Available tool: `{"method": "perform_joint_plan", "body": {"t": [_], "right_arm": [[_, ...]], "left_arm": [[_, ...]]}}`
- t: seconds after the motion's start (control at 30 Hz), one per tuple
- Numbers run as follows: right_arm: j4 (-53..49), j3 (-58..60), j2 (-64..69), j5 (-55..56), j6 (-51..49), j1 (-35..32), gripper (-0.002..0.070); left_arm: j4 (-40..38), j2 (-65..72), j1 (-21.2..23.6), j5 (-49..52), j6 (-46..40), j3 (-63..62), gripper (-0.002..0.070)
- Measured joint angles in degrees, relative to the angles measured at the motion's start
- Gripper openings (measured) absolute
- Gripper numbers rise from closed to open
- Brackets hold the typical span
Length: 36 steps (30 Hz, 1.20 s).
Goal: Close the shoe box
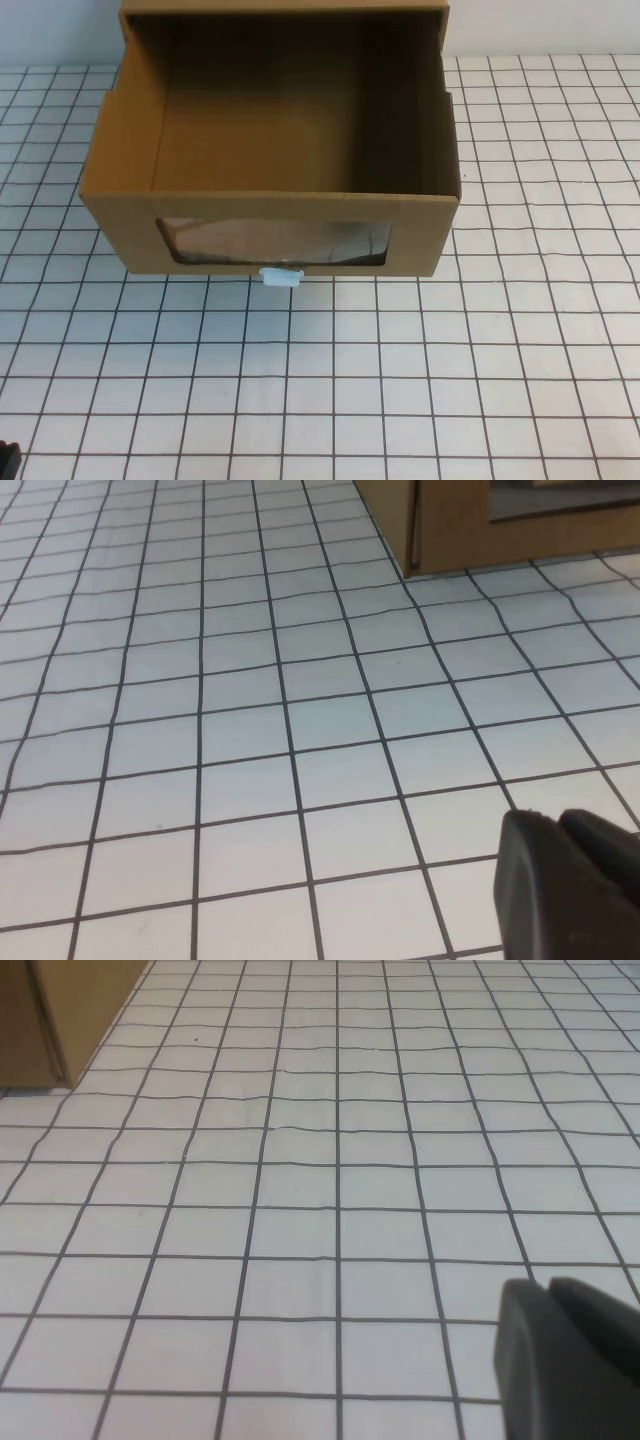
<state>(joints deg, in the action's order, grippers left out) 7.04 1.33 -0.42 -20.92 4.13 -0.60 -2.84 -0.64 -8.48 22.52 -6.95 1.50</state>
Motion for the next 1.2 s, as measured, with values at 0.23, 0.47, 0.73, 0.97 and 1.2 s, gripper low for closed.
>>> {"method": "perform_joint_plan", "body": {"t": [0.23, 0.47, 0.73, 0.97, 1.2], "right_arm": [[0.00, 0.00, 0.00, 0.00, 0.00, 0.00, -0.0015], [0.00, 0.00, 0.00, 0.00, 0.00, 0.00, -0.0015], [0.00, 0.00, 0.00, 0.00, 0.00, 0.00, -0.0015], [0.00, 0.00, 0.00, 0.00, 0.00, 0.00, -0.0015], [0.00, 0.00, 0.00, 4.85, 0.00, 0.00, -0.0015]], "left_arm": [[0.09, 0.00, 0.00, 0.00, 0.00, 0.00, -0.0002], [1.42, 0.00, 0.00, -0.53, 0.00, 0.00, -0.0002], [1.55, 0.00, 0.00, -0.80, 0.00, 0.00, -0.0002], [1.55, 0.00, 0.00, -0.91, 0.00, 0.00, -0.0002], [1.55, 0.00, 0.00, -8.16, 0.00, 0.00, -0.0002]]}}
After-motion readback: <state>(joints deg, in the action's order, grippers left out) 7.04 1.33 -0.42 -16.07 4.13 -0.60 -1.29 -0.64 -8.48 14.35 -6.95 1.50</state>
